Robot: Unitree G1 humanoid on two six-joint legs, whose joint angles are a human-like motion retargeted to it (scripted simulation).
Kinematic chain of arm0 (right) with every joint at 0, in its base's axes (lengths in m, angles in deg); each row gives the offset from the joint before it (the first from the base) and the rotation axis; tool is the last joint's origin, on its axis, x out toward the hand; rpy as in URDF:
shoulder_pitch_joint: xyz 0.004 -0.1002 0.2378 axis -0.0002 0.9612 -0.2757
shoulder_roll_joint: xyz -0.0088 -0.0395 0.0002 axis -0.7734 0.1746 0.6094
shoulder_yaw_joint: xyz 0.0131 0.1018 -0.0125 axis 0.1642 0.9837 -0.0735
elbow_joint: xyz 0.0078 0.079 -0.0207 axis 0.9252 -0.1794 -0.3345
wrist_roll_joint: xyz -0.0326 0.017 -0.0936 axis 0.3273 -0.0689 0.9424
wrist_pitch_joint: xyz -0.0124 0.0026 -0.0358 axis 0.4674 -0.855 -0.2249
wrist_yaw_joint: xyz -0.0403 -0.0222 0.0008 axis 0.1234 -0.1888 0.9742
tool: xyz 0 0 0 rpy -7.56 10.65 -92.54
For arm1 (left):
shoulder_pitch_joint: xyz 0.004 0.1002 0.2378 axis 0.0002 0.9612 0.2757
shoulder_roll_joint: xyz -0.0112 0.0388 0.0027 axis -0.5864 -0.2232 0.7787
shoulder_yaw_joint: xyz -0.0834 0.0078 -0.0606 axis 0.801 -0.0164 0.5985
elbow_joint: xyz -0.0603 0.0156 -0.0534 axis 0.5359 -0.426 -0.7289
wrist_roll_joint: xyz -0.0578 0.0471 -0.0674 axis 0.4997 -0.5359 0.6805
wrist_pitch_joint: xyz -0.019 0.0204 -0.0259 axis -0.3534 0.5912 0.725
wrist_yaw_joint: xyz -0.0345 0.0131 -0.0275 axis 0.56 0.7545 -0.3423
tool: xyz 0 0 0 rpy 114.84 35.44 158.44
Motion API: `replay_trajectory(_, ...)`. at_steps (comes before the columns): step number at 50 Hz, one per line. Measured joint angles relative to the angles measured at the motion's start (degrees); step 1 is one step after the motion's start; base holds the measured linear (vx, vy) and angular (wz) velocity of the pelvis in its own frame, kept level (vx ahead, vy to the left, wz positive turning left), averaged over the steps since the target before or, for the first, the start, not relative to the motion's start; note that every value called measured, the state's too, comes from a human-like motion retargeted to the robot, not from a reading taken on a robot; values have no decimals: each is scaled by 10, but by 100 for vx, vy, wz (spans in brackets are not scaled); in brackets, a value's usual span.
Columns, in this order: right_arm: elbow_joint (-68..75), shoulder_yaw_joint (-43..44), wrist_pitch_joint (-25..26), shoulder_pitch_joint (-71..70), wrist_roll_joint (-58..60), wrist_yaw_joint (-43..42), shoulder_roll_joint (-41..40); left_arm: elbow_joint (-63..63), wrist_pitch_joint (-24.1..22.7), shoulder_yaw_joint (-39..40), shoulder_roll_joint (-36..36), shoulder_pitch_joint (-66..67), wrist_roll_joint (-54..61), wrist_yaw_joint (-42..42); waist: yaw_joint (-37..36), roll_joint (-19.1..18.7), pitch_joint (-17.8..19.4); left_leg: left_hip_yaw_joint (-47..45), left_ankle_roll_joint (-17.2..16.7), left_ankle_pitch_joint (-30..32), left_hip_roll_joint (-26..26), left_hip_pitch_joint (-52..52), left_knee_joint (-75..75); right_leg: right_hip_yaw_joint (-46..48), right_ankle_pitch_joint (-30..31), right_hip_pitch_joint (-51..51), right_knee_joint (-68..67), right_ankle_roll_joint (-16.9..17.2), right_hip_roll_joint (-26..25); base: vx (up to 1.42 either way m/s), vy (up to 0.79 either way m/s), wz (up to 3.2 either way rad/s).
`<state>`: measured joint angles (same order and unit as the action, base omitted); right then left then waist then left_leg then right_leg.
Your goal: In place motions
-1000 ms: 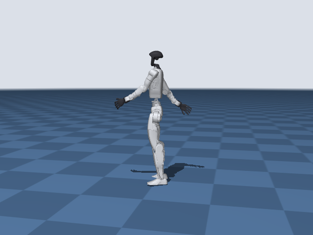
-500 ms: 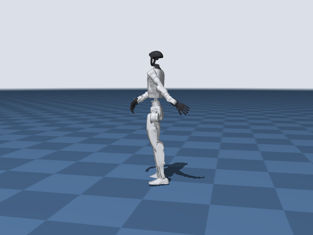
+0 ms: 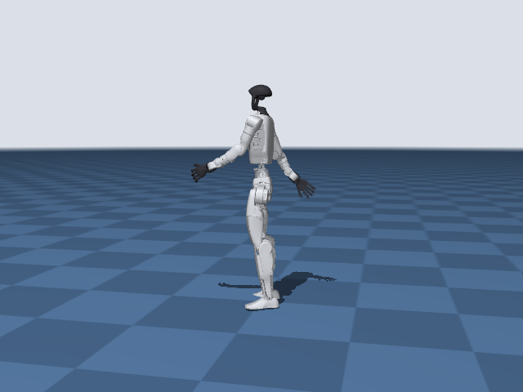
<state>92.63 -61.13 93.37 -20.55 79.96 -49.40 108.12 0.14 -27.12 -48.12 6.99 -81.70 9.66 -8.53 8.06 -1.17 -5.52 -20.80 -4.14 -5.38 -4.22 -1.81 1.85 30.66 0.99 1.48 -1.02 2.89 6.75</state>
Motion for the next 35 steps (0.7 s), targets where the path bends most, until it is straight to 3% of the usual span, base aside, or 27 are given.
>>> replay_trajectory(5, 0, -22, 59, 11, -158, -62, 5, -26, -5, -18, 8, 69, -5, -21, -23, -7, 1, -2, 3, -2, 2, 5, 0, -6, 2, -1, 0, -2, 1, 0, 2, -8)
replay_trajectory(7, 0, -53, 55, -9, -180, -102, -12, -83, 0, -12, 19, 110, -11, -12, -31, -9, -3, 0, 3, -3, 4, 5, -1, -2, 1, -1, 0, -2, 1, 2, 2, 11)
replay_trajectory(10, 0, -120, 50, -66, -113, -113, -48, -210, 7, 27, 29, 176, -24, 29, -36, -12, -12, 2, 1, -3, 5, 5, -5, 7, 1, 0, 0, -1, 3, 4, 3, 28)
replay_trajectory(13, 0, -209, 58, -159, 14, -53, -89, -371, 40, 114, 7, 243, -31, 64, -37, -12, -17, -7, -1, -6, 7, 15, -11, 7, 4, 0, 1, -4, 3, 6, 1, 1)
replay_trajectory(17, -59, -285, -11, -288, 148, 52, -149, -428, 179, 196, -53, 406, -32, 84, -39, -9, 0, -25, -3, -10, 5, 38, -17, -15, 10, -1, -4, -7, 0, 4, -5, -45)
replay_trajectory(20, -166, -312, -80, -351, 171, 142, -187, -428, 223, 192, -85, 527, -74, 71, -27, -9, 8, -35, -4, -12, 1, 49, -20, -26, 14, 0, -5, -8, -5, 2, -6, -32)
replay_trajectory(23, -263, -307, -133, -397, 129, 239, -216, -428, 200, 213, -102, 606, -151, 31, -16, -16, 8, -43, -6, -13, -6, 48, -22, -31, 16, 6, -6, -7, -11, -4, 1, -14)
replay_trajectory(27, -359, -299, -196, -419, 28, 297, -241, -428, 224, 264, -107, 643, -152, 13, -11, -14, 8, -42, -7, -12, -8, 44, -21, -30, 17, 8, -6, -7, -11, -1, 1, 0)
replay_trajectory(31, -402, -302, -275, -393, -13, 266, -232, -428, 235, 312, -97, 589, -74, 65, -18, -1, 0, -40, -6, -10, -4, 41, -19, -27, 16, 8, -6, -6, -6, 2, -3, 4)
replay_trajectory(35, -367, -303, -260, -336, 50, 196, -197, -428, 197, 321, -68, 451, 61, 100, -25, 6, -6, -33, -3, -7, 1, 36, -17, -19, 14, 3, -4, -4, 0, -1, 3, 10)
